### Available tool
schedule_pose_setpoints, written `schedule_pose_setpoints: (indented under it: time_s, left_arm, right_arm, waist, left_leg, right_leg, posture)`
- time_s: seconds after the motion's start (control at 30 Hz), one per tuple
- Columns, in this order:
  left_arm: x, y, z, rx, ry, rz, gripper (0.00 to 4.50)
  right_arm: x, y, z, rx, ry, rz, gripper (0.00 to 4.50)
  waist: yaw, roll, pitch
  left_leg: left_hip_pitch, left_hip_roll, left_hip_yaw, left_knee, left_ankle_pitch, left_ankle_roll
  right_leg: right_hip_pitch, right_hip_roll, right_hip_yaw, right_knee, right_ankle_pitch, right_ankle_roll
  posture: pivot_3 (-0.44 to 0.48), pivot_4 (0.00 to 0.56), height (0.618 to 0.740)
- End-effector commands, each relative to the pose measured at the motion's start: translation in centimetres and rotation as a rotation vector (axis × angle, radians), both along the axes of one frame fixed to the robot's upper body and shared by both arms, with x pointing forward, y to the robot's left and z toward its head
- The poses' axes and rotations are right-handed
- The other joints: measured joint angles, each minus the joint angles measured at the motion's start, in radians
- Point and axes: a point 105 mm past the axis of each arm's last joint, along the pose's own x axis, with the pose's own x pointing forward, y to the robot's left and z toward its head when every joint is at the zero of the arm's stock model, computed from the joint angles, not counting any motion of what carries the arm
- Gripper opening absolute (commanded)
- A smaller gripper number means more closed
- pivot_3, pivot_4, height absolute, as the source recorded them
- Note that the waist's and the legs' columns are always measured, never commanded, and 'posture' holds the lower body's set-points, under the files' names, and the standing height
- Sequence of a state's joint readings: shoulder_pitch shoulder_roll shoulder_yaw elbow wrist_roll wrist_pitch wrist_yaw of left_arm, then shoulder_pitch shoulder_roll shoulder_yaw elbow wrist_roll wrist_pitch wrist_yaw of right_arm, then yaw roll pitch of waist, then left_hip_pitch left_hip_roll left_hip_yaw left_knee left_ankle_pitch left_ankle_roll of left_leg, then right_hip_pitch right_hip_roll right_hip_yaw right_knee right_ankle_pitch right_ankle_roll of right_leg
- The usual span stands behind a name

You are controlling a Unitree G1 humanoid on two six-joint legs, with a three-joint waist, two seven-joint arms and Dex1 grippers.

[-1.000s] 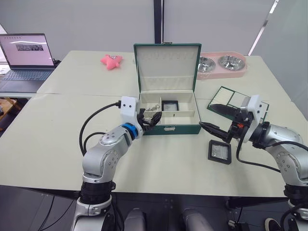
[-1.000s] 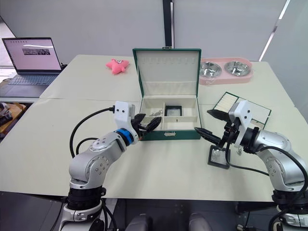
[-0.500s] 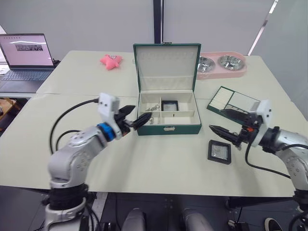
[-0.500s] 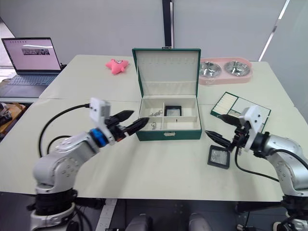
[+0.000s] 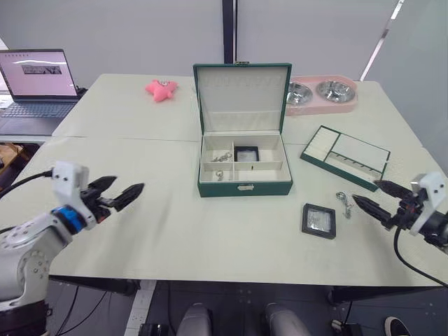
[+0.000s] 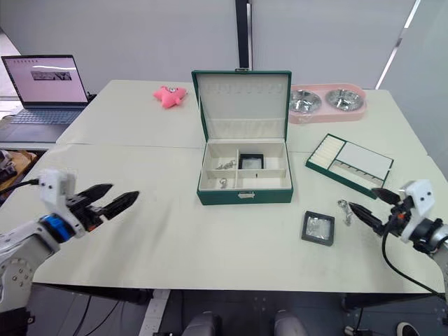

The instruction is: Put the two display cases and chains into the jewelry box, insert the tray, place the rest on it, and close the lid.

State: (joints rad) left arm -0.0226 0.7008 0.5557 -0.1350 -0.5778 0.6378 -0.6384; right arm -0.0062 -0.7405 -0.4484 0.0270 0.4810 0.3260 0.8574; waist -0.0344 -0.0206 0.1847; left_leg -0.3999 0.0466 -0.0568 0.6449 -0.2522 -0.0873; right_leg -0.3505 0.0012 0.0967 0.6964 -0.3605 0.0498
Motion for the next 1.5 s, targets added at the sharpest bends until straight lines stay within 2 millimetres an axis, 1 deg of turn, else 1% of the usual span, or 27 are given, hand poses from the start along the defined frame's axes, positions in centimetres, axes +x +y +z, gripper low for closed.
schedule_pose_setpoints:
  time_s: [0.03, 0.1, 0.2, 0.37, 0.47, 0.87, 0.97, 1.03, 1.13, 1.2, 1.23, 1.3, 1.33, 1.4, 1.47, 1.5]
  left_arm:
    - [-0.4, 2.0, 1.0, 0.026, -0.084, 0.108, 4.47]
    - [-0.7, 2.8, 0.1, 0.044, -0.074, 0.152, 4.47]
    - [-1.0, 3.2, -1.1, 0.075, -0.060, 0.185, 4.47]
    - [-1.1, 4.2, -1.4, 0.081, -0.104, 0.274, 4.47]
    - [-1.2, 4.6, -1.7, 0.075, -0.105, 0.296, 4.47]
    - [-0.8, 4.2, -2.1, 0.063, -0.099, 0.288, 4.47]
    - [-0.5, 3.6, -2.1, 0.053, -0.101, 0.267, 4.47]
    - [-0.2, 2.6, -1.7, 0.036, -0.118, 0.229, 4.47]
    - [0.5, 0.7, -0.4, 0.016, -0.153, 0.148, 4.47]
    - [1.1, -1.3, 0.8, 0.007, -0.184, 0.050, 4.47]
    - [1.5, -2.8, 1.6, 0.016, -0.201, -0.028, 4.47]
    - [1.8, -4.9, 2.7, 0.027, -0.218, -0.137, 4.47]
    - [1.9, -5.7, 3.1, 0.025, -0.225, -0.179, 4.47]
    - [2.1, -8.3, 4.4, 0.046, -0.243, -0.316, 4.47]
    - [2.2, -9.8, 5.1, 0.064, -0.252, -0.399, 4.47]
    - [2.1, -11.1, 5.5, 0.058, -0.255, -0.467, 4.47]
  right_arm:
    - [-0.2, -1.6, 0.1, -0.020, -0.052, -0.066, 4.50]
    - [-0.2, -2.4, -0.6, -0.022, -0.052, -0.104, 4.50]
    - [-0.2, -3.1, -1.2, -0.020, -0.061, -0.145, 4.50]
    - [-0.1, -3.7, -1.8, -0.015, -0.069, -0.181, 4.50]
    - [-0.1, -3.8, -2.4, -0.012, -0.063, -0.185, 4.50]
    - [0.2, -4.0, -2.4, -0.016, -0.073, -0.182, 4.50]
    - [0.3, -3.8, -2.2, -0.013, -0.079, -0.169, 4.50]
    - [0.5, -3.1, -1.5, -0.014, -0.089, -0.135, 4.50]
    - [0.7, -2.1, -0.5, -0.019, -0.096, -0.078, 4.50]
    - [0.7, -1.1, 0.1, -0.017, -0.080, -0.012, 4.50]
    - [0.7, -0.3, 0.4, -0.026, -0.068, 0.039, 4.50]
    - [0.6, 0.8, 0.9, -0.042, -0.053, 0.107, 4.50]
    - [0.6, 1.2, 1.1, -0.050, -0.049, 0.133, 4.50]
    - [0.4, 2.6, 2.1, -0.078, -0.046, 0.215, 4.50]
    - [0.3, 3.4, 2.6, -0.095, -0.037, 0.269, 4.50]
    - [0.1, 3.9, 2.8, -0.112, -0.025, 0.306, 4.50]
  waist:
    - [0.001, 0.000, 0.000]
    - [0.001, 0.000, 0.000]
    - [0.000, 0.000, 0.000]
    - [0.001, 0.000, 0.000]
    - [0.000, 0.000, 0.000]
    - [0.000, 0.000, 0.000]
    - [0.000, 0.000, 0.000]
    - [0.000, 0.000, 0.000]
    - [0.001, 0.000, 0.000]
    - [0.001, 0.000, 0.000]
    - [0.001, 0.000, 0.000]
    - [0.002, 0.000, 0.000]
    - [0.002, 0.000, 0.000]
    - [0.001, 0.000, 0.000]
    - [0.001, 0.000, 0.000]
    - [0.001, 0.000, 0.000]
  left_leg:
    - [0.000, 0.000, 0.000, 0.000, 0.000, 0.000]
    - [0.000, 0.000, 0.000, 0.000, 0.000, 0.000]
    - [0.001, 0.000, 0.000, 0.000, 0.000, 0.000]
    - [0.000, 0.000, 0.001, 0.000, 0.000, 0.000]
    - [0.001, 0.000, 0.000, 0.000, 0.000, 0.000]
    - [0.001, 0.000, 0.000, 0.000, 0.000, 0.000]
    - [0.001, 0.000, 0.000, 0.000, 0.000, 0.000]
    - [0.001, 0.000, 0.000, 0.000, 0.000, 0.000]
    - [0.000, 0.000, 0.000, 0.000, 0.000, 0.000]
    - [0.000, 0.000, 0.000, 0.000, 0.000, 0.000]
    - [0.000, 0.000, 0.000, 0.001, 0.000, 0.000]
    - [0.000, 0.000, 0.000, 0.001, 0.000, 0.000]
    - [0.001, 0.000, 0.000, 0.001, 0.000, 0.000]
    - [0.000, 0.000, 0.000, 0.001, 0.000, 0.000]
    - [0.000, 0.000, 0.000, 0.001, 0.000, 0.000]
    - [0.000, 0.000, 0.000, 0.001, 0.000, 0.000]
  right_leg:
    - [0.000, 0.000, 0.000, 0.000, 0.000, 0.000]
    - [0.001, 0.000, 0.000, 0.001, 0.000, 0.000]
    - [0.000, 0.000, 0.000, 0.000, 0.000, 0.000]
    - [0.000, 0.000, 0.000, 0.000, 0.000, 0.000]
    - [0.001, 0.000, 0.000, 0.001, 0.000, 0.000]
    - [0.001, 0.000, 0.000, 0.001, 0.000, 0.000]
    - [0.001, 0.000, 0.000, 0.001, 0.000, 0.000]
    - [0.001, 0.000, 0.000, 0.001, 0.000, 0.000]
    - [0.001, 0.000, 0.000, 0.001, 0.000, 0.000]
    - [0.001, 0.000, 0.000, 0.001, 0.000, 0.000]
    - [0.001, 0.000, 0.000, 0.001, 0.000, 0.000]
    - [0.001, 0.000, 0.000, 0.001, 0.000, 0.000]
    - [0.001, 0.000, 0.000, 0.001, 0.000, 0.000]
    - [0.001, 0.000, 0.000, 0.001, 0.000, 0.000]
    - [0.001, 0.000, 0.000, 0.001, 0.000, 0.000]
    - [0.001, 0.000, 0.000, 0.001, 0.000, 0.000]
  posture:
    - [0.000, 0.150, 0.740]
    - [0.000, 0.150, 0.740]
    - [0.000, 0.150, 0.740]
    - [0.000, 0.150, 0.740]
    - [0.000, 0.150, 0.740]
    - [0.000, 0.150, 0.740]
    - [0.000, 0.150, 0.740]
    - [0.000, 0.150, 0.740]
    - [0.000, 0.150, 0.740]
    - [0.000, 0.150, 0.740]
    - [0.000, 0.150, 0.740]
    - [0.000, 0.150, 0.740]
    - [0.000, 0.150, 0.740]
    - [0.000, 0.150, 0.740]
    - [0.000, 0.150, 0.740]
    - [0.000, 0.150, 0.740]
